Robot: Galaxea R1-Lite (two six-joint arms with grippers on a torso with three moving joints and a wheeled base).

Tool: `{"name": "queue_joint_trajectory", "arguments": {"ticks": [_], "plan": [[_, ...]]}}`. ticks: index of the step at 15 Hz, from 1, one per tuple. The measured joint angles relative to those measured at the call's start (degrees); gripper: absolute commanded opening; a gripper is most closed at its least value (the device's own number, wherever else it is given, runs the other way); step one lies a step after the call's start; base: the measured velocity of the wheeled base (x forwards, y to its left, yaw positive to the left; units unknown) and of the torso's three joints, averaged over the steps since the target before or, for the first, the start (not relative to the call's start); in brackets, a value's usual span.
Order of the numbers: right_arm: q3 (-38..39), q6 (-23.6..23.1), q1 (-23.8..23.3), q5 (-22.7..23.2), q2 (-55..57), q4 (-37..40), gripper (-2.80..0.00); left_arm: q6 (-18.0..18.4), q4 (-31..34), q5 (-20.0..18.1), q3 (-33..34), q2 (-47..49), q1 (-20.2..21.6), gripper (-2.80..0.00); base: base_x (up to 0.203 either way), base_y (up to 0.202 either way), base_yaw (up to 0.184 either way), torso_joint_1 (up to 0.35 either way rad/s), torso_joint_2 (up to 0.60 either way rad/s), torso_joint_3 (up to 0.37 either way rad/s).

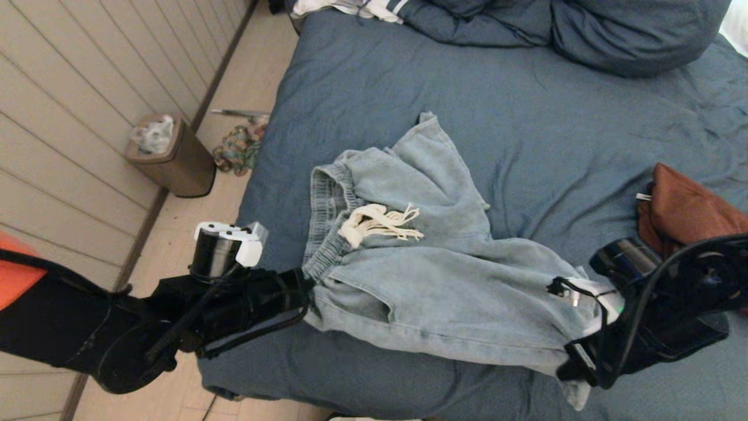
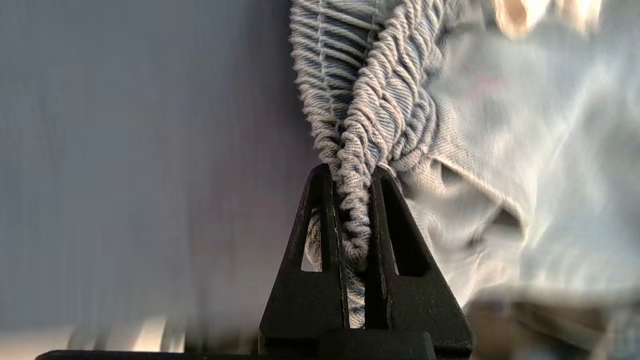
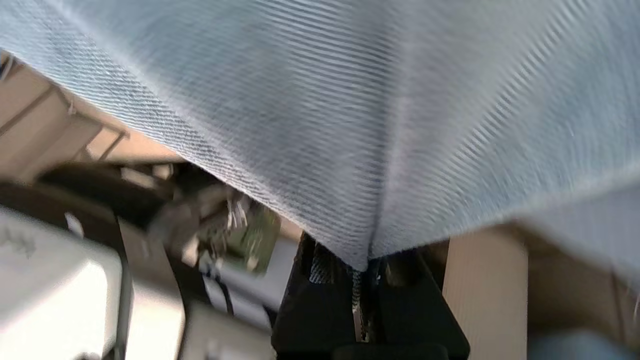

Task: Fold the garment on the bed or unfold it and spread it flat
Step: Fold the blue shorts

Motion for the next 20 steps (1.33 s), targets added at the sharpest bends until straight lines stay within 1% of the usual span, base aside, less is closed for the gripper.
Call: {"name": "queue_joint_trajectory", "arguments": {"ticks": [2, 4, 7, 10, 12, 14, 17, 19, 20], "plan": [[2.34, -2.5, -3.39, 0.08, -2.49, 3.44, -2.8, -1.15, 4.49, 0.0, 5.05, -3.91, -1.84, -2.8, 0.0, 0.0, 0.0, 0.0, 0.0, 0.0], [5.34, -3.05, -5.48, 0.11, -5.04, 3.75, -2.8, -1.6, 5.58, 0.02, 9.77, -8.28, -2.63, -2.8, 0.0, 0.0, 0.0, 0.0, 0.0, 0.0], [9.36, -3.1, -6.2, 0.44, -8.6, 3.87, -2.8, -1.68, 6.88, -0.08, 16.74, -14.98, -3.94, -2.8, 0.0, 0.0, 0.0, 0.0, 0.0, 0.0], [10.1, -2.85, -6.31, 1.83, -11.09, 3.88, -2.8, -1.77, 8.44, -0.22, 20.32, -20.38, -4.56, -2.8, 0.0, 0.0, 0.0, 0.0, 0.0, 0.0], [8.54, -2.31, -6.26, 3.18, -12.11, 3.95, -2.8, -1.69, 11.96, -0.28, 20.07, -23.97, -4.61, -2.8, 0.0, 0.0, 0.0, 0.0, 0.0, 0.0], [5.0, 0.05, -6.01, 4.21, -12.31, 3.95, -2.8, -1.72, 14.26, -0.52, 18.18, -25.66, -3.82, -2.8, 0.0, 0.0, 0.0, 0.0, 0.0, 0.0], [-3.21, 5.88, -3.32, 5.21, -11.57, 3.95, -2.8, -1.67, 14.43, -0.64, 13.74, -24.44, -0.64, -2.8, 0.0, 0.0, 0.0, 0.0, 0.0, 0.0], [-10.9, 10.88, -0.25, 5.35, -9.84, 3.97, -2.8, -1.69, 14.43, -1.11, 10.7, -22.26, 1.9, -2.8, 0.0, 0.0, 0.0, 0.0, 0.0, 0.0], [-15.07, 13.04, 1.09, 5.36, -8.56, 4.07, -2.8, -1.69, 14.4, -1.96, 9.36, -21.22, 3.42, -2.8, 0.0, 0.0, 0.0, 0.0, 0.0, 0.0]]}}
